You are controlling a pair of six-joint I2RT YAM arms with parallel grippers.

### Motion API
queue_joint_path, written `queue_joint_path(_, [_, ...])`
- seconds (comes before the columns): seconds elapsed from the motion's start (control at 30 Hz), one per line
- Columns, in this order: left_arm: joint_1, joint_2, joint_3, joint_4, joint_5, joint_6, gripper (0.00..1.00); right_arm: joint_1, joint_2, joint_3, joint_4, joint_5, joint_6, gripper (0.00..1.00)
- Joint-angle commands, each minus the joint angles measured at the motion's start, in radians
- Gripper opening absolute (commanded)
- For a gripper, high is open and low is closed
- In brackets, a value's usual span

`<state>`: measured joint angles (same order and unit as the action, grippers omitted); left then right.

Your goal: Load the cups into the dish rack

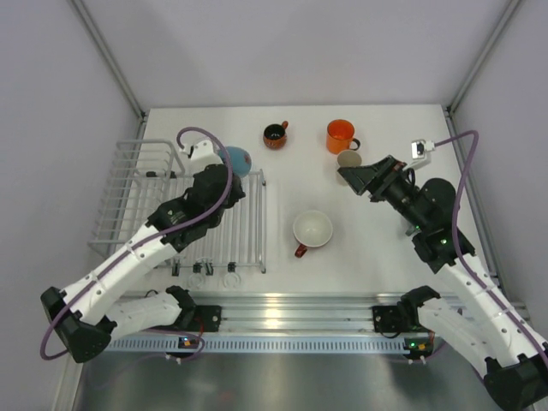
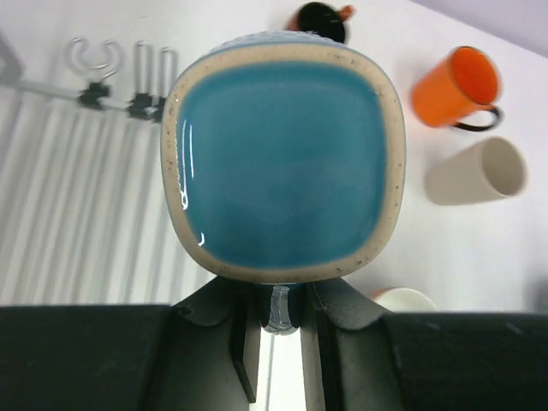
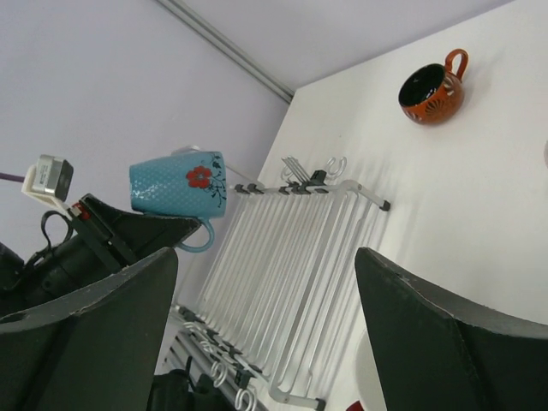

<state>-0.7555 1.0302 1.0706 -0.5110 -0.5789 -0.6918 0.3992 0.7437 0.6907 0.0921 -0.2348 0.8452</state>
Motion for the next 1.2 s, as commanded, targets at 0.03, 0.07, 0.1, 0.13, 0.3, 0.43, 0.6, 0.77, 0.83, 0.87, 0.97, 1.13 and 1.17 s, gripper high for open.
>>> queue_joint_path(0.03, [0.007, -0.028, -0.075, -0.073, -0.238, -0.147, 0.00, 0.010, -0.003, 0.053, -0.008, 0.017, -0.026, 0.85])
queue_joint_path(0.07, [0.010, -0.028, -0.087, -0.098, -0.251, -0.214, 0.00, 0.010, -0.001, 0.055, -0.009, 0.015, -0.024, 0.85])
queue_joint_path(0.1, [0.018, -0.027, -0.104, -0.153, -0.262, -0.254, 0.00, 0.010, 0.002, 0.056, -0.009, 0.015, -0.026, 0.85])
queue_joint_path(0.13, [0.033, -0.022, -0.110, -0.187, -0.277, -0.291, 0.00, 0.012, 0.003, 0.058, -0.009, 0.015, -0.026, 0.85])
queue_joint_path(0.3, [0.077, 0.019, -0.135, -0.365, -0.318, -0.500, 0.00, 0.010, 0.003, 0.056, -0.011, 0.017, -0.031, 0.85])
queue_joint_path(0.43, [0.081, 0.045, -0.159, -0.432, -0.331, -0.603, 0.00, 0.012, 0.005, 0.056, -0.015, 0.017, -0.031, 0.85])
queue_joint_path(0.6, [0.081, 0.074, -0.201, -0.474, -0.325, -0.707, 0.00, 0.010, 0.008, 0.066, -0.034, 0.015, -0.040, 0.85])
queue_joint_path(0.77, [0.081, 0.109, -0.228, -0.507, -0.308, -0.788, 0.00, 0.010, 0.005, 0.081, -0.052, 0.022, -0.058, 0.85])
queue_joint_path(0.83, [0.082, 0.122, -0.239, -0.520, -0.291, -0.814, 0.00, 0.010, 0.008, 0.082, -0.051, 0.025, -0.060, 0.85])
queue_joint_path(0.87, [0.082, 0.120, -0.254, -0.520, -0.286, -0.827, 0.00, 0.012, 0.011, 0.084, -0.051, 0.025, -0.058, 0.85])
queue_joint_path(0.97, [0.082, 0.107, -0.288, -0.526, -0.272, -0.871, 0.00, 0.010, 0.013, 0.084, -0.051, 0.023, -0.060, 0.85])
queue_joint_path(1.13, [0.099, 0.088, -0.328, -0.543, -0.271, -0.920, 0.00, 0.012, 0.003, 0.079, -0.055, 0.028, -0.064, 0.85])
queue_joint_path(1.17, [0.102, 0.088, -0.333, -0.543, -0.269, -0.922, 0.00, 0.010, 0.002, 0.078, -0.058, 0.029, -0.066, 0.85])
